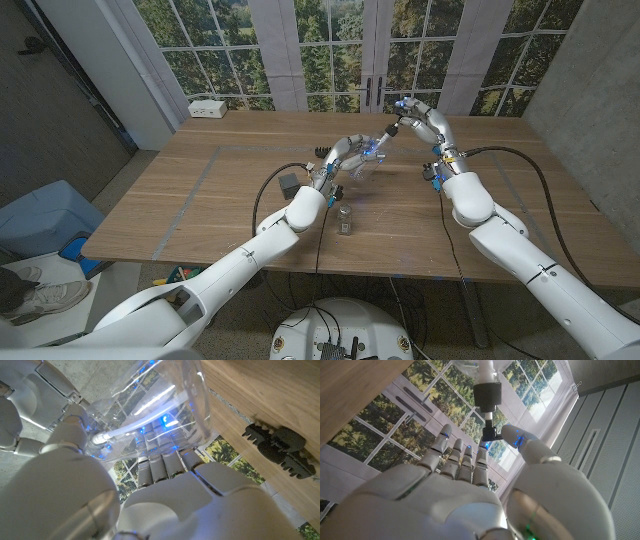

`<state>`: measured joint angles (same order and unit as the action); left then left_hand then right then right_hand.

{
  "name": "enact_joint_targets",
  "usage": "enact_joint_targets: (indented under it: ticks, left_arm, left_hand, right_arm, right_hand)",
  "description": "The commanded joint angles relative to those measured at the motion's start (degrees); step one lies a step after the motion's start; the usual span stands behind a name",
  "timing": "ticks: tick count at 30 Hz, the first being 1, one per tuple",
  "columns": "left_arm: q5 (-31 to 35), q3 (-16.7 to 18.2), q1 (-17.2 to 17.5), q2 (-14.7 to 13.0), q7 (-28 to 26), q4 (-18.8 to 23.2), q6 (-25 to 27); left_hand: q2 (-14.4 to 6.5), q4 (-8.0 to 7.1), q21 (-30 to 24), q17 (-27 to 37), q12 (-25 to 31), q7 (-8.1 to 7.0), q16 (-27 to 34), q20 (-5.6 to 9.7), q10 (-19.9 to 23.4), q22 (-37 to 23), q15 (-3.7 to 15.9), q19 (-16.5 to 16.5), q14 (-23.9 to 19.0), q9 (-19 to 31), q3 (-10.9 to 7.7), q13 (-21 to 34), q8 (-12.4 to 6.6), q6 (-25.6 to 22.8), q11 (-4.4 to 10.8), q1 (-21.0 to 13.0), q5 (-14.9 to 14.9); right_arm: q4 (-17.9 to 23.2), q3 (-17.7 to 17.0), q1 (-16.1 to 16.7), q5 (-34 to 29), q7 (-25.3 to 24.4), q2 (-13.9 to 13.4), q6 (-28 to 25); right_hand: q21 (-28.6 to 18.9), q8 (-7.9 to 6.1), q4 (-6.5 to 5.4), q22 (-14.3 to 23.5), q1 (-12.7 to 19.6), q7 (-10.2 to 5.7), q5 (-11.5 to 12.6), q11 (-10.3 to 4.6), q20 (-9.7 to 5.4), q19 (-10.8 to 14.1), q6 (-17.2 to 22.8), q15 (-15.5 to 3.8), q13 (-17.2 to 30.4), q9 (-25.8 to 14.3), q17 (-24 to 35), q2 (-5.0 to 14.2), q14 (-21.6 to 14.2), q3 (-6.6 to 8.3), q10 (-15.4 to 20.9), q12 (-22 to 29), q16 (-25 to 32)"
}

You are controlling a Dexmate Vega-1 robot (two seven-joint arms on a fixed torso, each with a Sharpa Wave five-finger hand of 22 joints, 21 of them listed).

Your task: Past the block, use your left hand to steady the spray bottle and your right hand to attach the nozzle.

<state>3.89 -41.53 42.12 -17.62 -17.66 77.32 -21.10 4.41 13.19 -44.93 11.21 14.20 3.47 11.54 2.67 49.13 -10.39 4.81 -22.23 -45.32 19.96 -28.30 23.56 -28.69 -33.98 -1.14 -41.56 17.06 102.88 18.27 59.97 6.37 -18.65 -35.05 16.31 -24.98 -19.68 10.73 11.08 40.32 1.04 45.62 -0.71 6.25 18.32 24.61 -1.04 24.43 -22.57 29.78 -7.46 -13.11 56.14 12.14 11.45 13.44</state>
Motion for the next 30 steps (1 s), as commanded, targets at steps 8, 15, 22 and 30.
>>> enact_joint_targets:
  ticks: [8, 15, 22, 30]
  left_arm:
    - [0.52, -0.13, 0.43, -0.15, -0.19, 1.32, 1.51]
    - [0.67, -0.2, 0.59, -0.18, -0.33, 1.82, 1.94]
    - [0.95, -0.38, 0.42, -0.07, -0.4, 1.86, 1.96]
    - [0.94, -0.48, 0.1, 0.14, -0.34, 1.42, 1.71]
  left_hand:
    - [-14.24, -9.72, -0.39, 0.16, 0.15, -8.66, 0.0, 1.94, 14.64, -0.21, 8.57, 0.19, -0.14, 0.73, -9.67, 0.08, -11.63, -8.53, 12.65, -4.04, 0.3]
    - [-14.29, -9.72, -0.42, 0.18, 0.12, -8.76, 0.02, 1.94, 14.65, -0.21, 8.59, 0.21, -0.17, 0.74, -9.65, 0.1, -11.64, -8.46, 12.65, -4.07, 0.33]
    - [-14.32, -9.74, -0.45, 0.18, 0.12, -8.64, 0.04, 1.94, 14.67, -0.21, 8.59, 0.26, -0.18, 0.77, -9.62, 0.16, -11.71, -8.48, 12.65, -4.08, 0.36]
    - [-14.34, -9.71, -0.5, 0.19, 0.11, -8.62, 0.05, 1.94, 14.71, -0.21, 8.59, 0.25, -0.18, 0.7, -9.61, 0.18, -11.68, -8.41, 12.66, -4.13, 0.38]
  right_arm:
    - [0.18, -1.45, 3.64, -6.08, -6.91, 2.53, 7.14]
    - [-0.05, -2.26, 5.12, -8.1, -8.85, 3.68, 9.52]
    - [-0.42, -2.71, 5.97, -8.4, -9.04, 4.3, 10.32]
    - [-0.22, -3.07, 6.42, -8.96, -8.6, 4.3, 8.82]
  right_hand:
    - [-0.28, -2.95, 0.07, 0.3, 6.06, -0.45, -7.87, -0.4, -2.0, -0.6, -1.17, -1.35, 0.76, -3.13, 2.35, 3.32, 2.34, -6.12, -2.25, 0.21, 1.44]
    - [-0.89, -10.83, 0.05, 0.32, 12.16, -1.88, -12.82, -1.15, -2.59, -0.37, 2.25, -2.34, 2.09, -10.08, 4.13, 4.3, 1.64, -11.58, 0.47, 1.61, 3.28]
    - [-1.33, -18.42, -0.38, 0.3, 13.81, -2.64, -13.04, -1.18, -2.64, -0.19, 7.96, -2.52, 2.97, -15.97, 4.34, 4.02, 0.85, -12.34, 2.47, 2.32, 3.28]
    - [-2.09, -28.22, -0.66, 0.26, 14.69, -2.14, -12.27, -0.82, -2.59, 0.36, 12.35, -2.67, 4.0, -24.56, 4.97, 3.6, -0.18, -13.02, 4.27, 2.52, 3.47]
